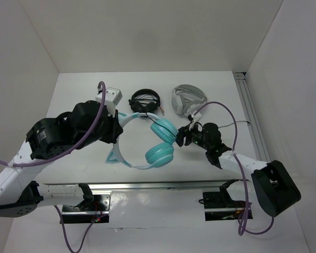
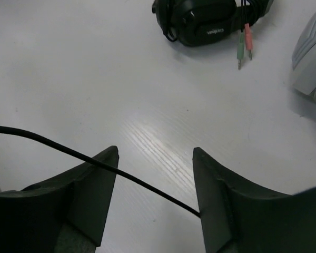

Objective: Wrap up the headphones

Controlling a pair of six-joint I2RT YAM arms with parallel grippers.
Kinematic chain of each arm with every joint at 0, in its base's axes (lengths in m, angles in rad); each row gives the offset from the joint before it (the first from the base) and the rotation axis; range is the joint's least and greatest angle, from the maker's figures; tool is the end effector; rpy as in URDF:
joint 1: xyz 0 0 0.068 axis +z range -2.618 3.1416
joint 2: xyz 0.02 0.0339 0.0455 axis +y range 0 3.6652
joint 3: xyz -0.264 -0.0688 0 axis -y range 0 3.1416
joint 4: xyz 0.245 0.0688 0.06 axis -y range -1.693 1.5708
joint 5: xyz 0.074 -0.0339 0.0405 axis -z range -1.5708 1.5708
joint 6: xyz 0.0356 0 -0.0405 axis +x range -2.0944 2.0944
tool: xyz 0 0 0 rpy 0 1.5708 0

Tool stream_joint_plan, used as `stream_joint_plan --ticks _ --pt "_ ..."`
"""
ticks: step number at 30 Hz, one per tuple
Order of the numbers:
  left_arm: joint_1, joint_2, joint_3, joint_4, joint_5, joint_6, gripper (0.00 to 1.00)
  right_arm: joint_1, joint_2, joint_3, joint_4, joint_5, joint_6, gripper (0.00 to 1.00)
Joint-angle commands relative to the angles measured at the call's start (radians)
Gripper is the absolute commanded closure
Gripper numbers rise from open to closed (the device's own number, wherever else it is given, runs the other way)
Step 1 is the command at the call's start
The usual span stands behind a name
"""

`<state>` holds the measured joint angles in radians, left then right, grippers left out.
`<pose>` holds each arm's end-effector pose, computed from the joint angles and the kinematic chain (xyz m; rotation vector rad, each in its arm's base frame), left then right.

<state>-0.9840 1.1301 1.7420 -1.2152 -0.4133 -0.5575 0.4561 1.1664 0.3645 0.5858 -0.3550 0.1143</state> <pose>0.1012 -0.1264 0.4816 0.2225 2.1407 -0.4613 0.2051 0.1144 0.1988 -0.5661 1.7421 0.7224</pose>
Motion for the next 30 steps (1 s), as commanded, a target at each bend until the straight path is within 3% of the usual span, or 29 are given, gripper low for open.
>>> stream_joint_plan --ticks 1,6,7,8,10,16,23,30 --pt "0.004 -0.02 0.065 0.071 0.016 -0.042 0.96 0.007 0.05 0.034 0.101 0.013 -0.016 0.39" --pt "0.004 -0.029 0.074 0.06 0.016 -0.062 0.96 -0.002 0.094 0.047 0.153 -0.015 -0.016 0.62" --pt "0.004 -0.039 0.074 0.06 0.016 -0.071 0.96 -0.002 0.095 0.047 0.164 -0.025 -0.007 0.71" --pt "0.004 -0.039 0.074 0.06 0.007 -0.071 0.96 -0.002 0.11 0.047 0.178 -0.035 -0.007 0.88" --pt "0.004 -0.049 0.074 0.069 -0.005 -0.09 0.96 -0.002 0.124 0.047 0.218 -0.056 0.019 0.98" --pt "0.004 -0.049 0.021 0.154 -0.12 -0.209 1.0 0.148 0.047 0.028 0.189 0.046 0.033 1.0" --pt "0.004 -0.049 -0.057 0.195 -0.409 -0.398 1.0 0.367 -0.112 -0.002 0.089 0.241 0.051 1.0" --pt "0.05 0.022 -0.153 0.273 -0.62 -0.377 1.0 0.654 -0.234 0.037 -0.078 0.502 0.021 1.0"
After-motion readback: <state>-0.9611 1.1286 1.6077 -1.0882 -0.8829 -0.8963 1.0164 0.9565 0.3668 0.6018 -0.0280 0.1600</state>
